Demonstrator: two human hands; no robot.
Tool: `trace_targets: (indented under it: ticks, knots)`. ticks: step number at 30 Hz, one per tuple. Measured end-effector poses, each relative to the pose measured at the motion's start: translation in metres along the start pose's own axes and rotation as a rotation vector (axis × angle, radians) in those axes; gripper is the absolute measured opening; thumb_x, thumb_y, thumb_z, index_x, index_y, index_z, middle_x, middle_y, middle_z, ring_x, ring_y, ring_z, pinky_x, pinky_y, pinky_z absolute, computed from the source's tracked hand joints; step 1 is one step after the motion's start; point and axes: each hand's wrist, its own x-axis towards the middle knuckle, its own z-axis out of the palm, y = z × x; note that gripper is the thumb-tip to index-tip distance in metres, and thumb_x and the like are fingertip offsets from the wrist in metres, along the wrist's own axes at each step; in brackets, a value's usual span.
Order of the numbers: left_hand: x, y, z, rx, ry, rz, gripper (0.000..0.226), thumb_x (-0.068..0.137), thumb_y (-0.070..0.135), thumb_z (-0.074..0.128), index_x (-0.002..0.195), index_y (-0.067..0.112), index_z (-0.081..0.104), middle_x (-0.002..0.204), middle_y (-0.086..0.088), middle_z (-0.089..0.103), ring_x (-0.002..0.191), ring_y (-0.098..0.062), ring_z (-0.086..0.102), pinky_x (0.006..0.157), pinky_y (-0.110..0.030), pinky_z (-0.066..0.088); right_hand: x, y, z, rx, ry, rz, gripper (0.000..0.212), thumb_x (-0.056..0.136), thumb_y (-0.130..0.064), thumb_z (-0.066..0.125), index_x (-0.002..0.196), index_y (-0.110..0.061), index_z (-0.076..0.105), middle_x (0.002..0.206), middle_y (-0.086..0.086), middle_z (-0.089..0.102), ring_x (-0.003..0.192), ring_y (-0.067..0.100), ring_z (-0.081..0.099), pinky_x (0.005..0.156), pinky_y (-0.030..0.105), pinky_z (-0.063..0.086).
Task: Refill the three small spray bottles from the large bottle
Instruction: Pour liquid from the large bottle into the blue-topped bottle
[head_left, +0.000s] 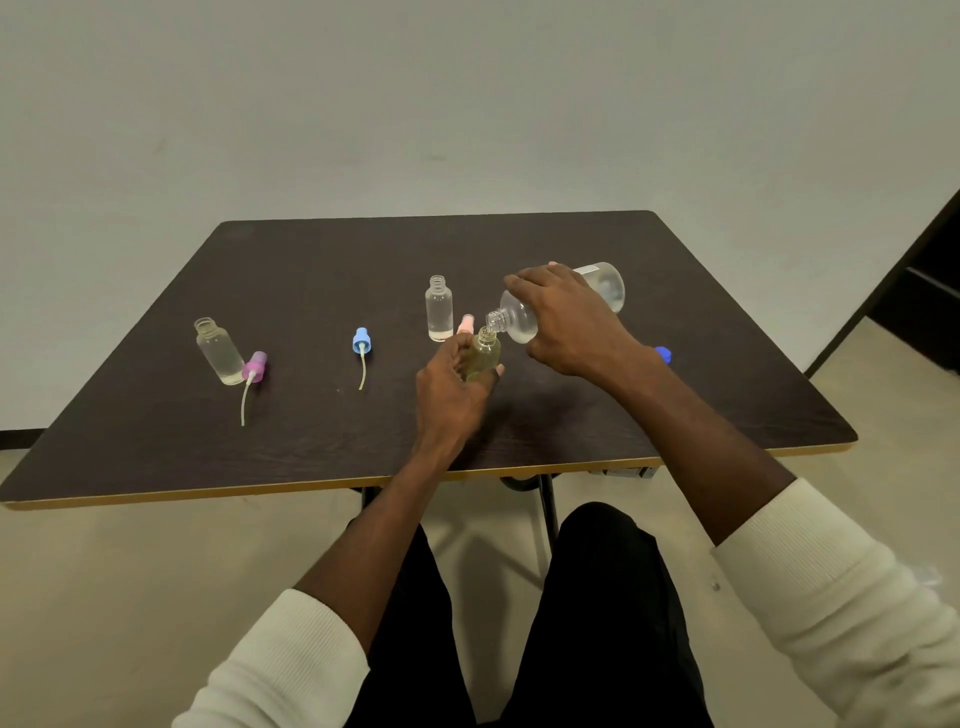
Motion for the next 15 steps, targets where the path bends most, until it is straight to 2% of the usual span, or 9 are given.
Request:
trace_targets:
  ticks: [6, 11, 15]
  knots:
    - [0.0024, -0.0010, 0.0006, 0.002, 0.004, 0.008, 0.045, 0.081, 0.010, 0.084, 0.121, 0.016, 0.065, 0.136, -0.005, 0.066, 0.113, -0.013, 0.068, 0.089, -0.006, 0.050, 0.0009, 0.0003, 0.0014, -0.012, -0.003, -0.005, 0.071, 0.074, -0.010, 0.075, 0.140, -0.011, 0.046, 0.140, 0.011, 0.052, 0.130, 0.030, 0.044, 0.114, 0.041, 0.028]
    - [0.0011, -0.0008, 0.0008, -0.011, -0.004, -0.007, 0.050, 0.081, 0.009, 0.083, 0.128, 0.012, 0.064, 0.135, -0.005, 0.067, 0.115, -0.012, 0.067, 0.093, -0.009, 0.050, 0.0010, 0.0007, 0.0017, -0.018, 0.002, -0.010, 0.071, 0.075, -0.010, 0.074, 0.140, -0.011, 0.046, 0.140, 0.010, 0.052, 0.130, 0.029, 0.044, 0.114, 0.040, 0.028]
    - [0.0012, 0.0003, -0.0002, -0.020, -0.008, 0.007, 0.048, 0.082, 0.010, 0.083, 0.122, 0.023, 0.062, 0.137, -0.004, 0.065, 0.115, -0.011, 0.067, 0.094, -0.011, 0.051, 0.0018, 0.0008, 0.0021, -0.024, -0.001, -0.015, 0.072, 0.074, -0.010, 0.075, 0.140, -0.011, 0.046, 0.140, 0.010, 0.051, 0.130, 0.029, 0.044, 0.113, 0.041, 0.029]
